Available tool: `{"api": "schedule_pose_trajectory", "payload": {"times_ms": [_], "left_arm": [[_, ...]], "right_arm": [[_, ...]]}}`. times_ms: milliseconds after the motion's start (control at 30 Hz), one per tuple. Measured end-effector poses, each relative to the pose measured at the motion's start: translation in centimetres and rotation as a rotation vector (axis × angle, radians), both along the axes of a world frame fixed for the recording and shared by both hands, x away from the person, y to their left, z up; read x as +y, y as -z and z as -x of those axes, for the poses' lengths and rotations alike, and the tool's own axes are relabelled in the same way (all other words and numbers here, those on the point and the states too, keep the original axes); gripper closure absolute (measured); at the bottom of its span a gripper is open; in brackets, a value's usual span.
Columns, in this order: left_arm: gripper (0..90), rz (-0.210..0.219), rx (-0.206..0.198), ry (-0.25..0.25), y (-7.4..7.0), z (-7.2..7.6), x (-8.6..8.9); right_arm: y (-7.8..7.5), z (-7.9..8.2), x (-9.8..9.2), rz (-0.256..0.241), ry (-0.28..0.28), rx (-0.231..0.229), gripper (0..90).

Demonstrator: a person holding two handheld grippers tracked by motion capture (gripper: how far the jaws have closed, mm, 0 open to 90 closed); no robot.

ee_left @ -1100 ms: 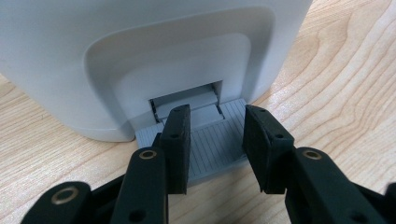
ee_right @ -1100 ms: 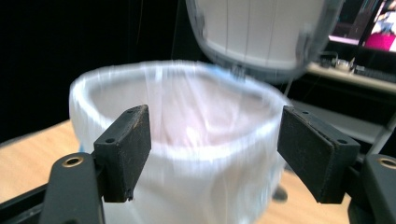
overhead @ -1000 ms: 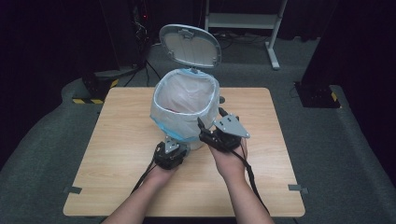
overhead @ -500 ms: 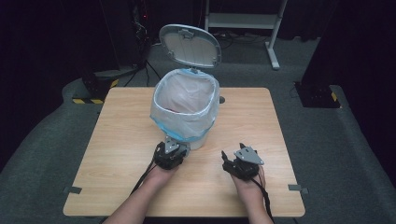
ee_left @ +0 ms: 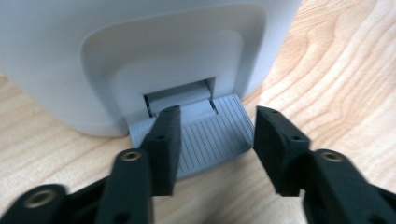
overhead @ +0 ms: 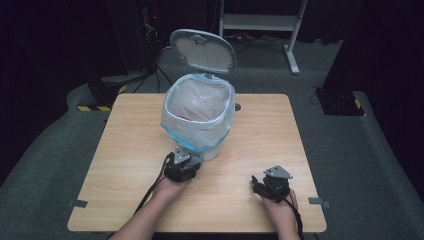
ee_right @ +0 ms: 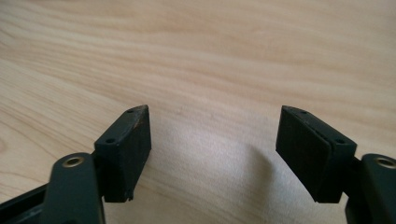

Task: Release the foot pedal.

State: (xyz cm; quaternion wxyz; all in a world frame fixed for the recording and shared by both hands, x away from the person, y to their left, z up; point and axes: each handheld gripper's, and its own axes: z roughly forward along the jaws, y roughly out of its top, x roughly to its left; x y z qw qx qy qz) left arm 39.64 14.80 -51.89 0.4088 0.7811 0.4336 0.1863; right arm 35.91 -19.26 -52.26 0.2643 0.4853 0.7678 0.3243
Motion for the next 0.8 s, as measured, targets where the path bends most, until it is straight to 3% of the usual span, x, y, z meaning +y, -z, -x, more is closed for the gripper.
{"api": "schedule_pose_trajectory", "payload": {"times_ms": [100, 133, 200, 233, 267, 367, 467, 533, 567, 600, 633, 800], "left_arm": [[39.6, -0.004, 0.01, 0.014, -0.3, 0.4, 0.5], [37.5, -0.034, -0.011, 0.024, -0.6, 0.7, 1.2], [34.6, -0.053, -0.019, 0.024, -0.8, 0.9, 1.8], [32.3, -0.076, 0.005, 0.02, -0.8, 1.1, 3.0], [31.3, -0.076, 0.005, 0.02, -0.8, 1.1, 3.0], [29.7, -0.075, 0.04, 0.001, -0.3, 1.4, 5.9], [29.0, -0.105, 0.076, -0.016, 0.3, 2.0, 8.9], [28.6, -0.129, 0.067, -0.018, 0.4, 2.7, 10.9], [24.7, -0.129, 0.074, -0.027, 0.5, 3.4, 13.0], [22.7, -0.129, 0.074, -0.027, 0.5, 3.4, 13.0], [20.5, -0.125, 0.078, -0.04, 0.6, 4.0, 14.8], [19.0, -0.107, 0.071, -0.069, 0.8, 4.9, 16.1]], "right_arm": [[0.1, -0.3, 0.0, -0.003, -0.004, 0.041, 25.5], [0.1, -0.4, -0.1, -0.012, -0.004, 0.05, 25.2], [0.1, -0.5, -0.2, -0.033, 0.004, 0.066, 24.5], [0.1, -0.6, -0.3, -0.04, 0.007, 0.071, 24.1], [0.1, -0.6, -0.4, -0.046, 0.009, 0.078, 23.7], [0.1, -0.7, -0.4, -0.048, 0.016, 0.079, 23.5], [0.1, -0.7, -0.4, -0.047, 0.018, 0.079, 23.4], [0.1, -0.7, -0.4, -0.048, 0.02, 0.078, 23.4], [0.1, -0.7, -0.4, -0.048, 0.022, 0.078, 23.5], [0.1, -0.7, -0.4, -0.047, 0.021, 0.078, 23.9], [0.1, -0.7, -0.4, -0.048, 0.022, 0.077, 24.3], [0.1, -0.7, -0.3, -0.048, 0.028, 0.077, 24.8]]}}
